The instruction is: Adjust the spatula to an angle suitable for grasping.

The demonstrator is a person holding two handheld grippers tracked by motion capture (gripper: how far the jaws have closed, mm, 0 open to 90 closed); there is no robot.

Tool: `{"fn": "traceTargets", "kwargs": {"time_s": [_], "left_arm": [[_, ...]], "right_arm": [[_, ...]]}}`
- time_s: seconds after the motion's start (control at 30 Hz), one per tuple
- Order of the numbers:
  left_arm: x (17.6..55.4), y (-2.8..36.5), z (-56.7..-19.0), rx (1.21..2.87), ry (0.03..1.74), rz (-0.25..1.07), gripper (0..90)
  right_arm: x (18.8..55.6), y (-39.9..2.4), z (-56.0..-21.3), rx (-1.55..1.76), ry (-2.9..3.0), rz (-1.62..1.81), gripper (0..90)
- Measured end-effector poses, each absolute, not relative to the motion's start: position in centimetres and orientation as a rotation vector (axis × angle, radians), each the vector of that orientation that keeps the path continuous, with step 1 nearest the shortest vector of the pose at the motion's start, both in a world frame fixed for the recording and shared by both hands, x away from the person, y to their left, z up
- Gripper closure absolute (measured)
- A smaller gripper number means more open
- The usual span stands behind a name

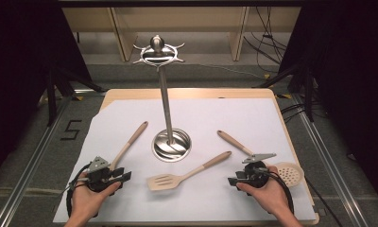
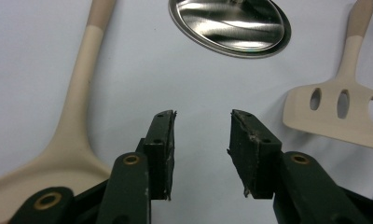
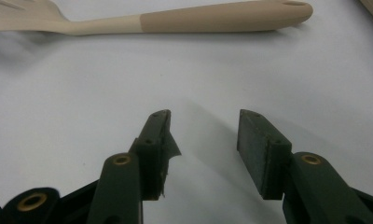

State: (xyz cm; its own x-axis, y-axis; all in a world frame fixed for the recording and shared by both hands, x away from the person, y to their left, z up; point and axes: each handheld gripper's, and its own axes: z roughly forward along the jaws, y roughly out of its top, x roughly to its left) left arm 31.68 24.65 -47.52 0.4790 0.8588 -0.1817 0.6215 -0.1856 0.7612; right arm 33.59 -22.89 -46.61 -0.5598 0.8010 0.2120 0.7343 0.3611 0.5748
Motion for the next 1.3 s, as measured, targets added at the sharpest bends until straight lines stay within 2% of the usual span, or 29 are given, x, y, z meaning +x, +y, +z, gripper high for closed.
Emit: {"fn": "traceTargets", "kwargs": {"time_s": [0.23,0.43,0.5,0.57,0.77,1.07,1.3], "left_arm": [[31.5,24.6,-47.3,1.94,1.226,0.357,63.3],[31.8,26.9,-45.5,1.921,1.312,0.448,78.8],[32.1,28.5,-44.9,1.915,1.37,0.517,83.9],[32.6,30.9,-44.4,1.999,1.437,0.577,88.7],[33.3,33.6,-46.5,2.009,1.596,0.53,89.1],[34.6,34.2,-47.1,2.053,1.608,0.47,88.9],[34.3,33.4,-46.6,2.168,1.56,0.446,89.1]], "right_arm": [[33.5,-22.9,-46.4,1.42,2.505,0.962,55.0],[33.3,-22.8,-46.2,1.481,2.495,0.974,55.6],[33.3,-22.8,-46.3,1.483,2.497,0.975,55.6],[33.3,-22.8,-46.3,1.482,2.498,0.975,55.6],[33.5,-22.8,-46.4,1.419,2.502,0.967,55.7],[33.7,-22.9,-46.6,1.425,2.509,0.96,55.9],[33.6,-22.9,-46.4,1.469,2.569,0.974,56.0]]}}
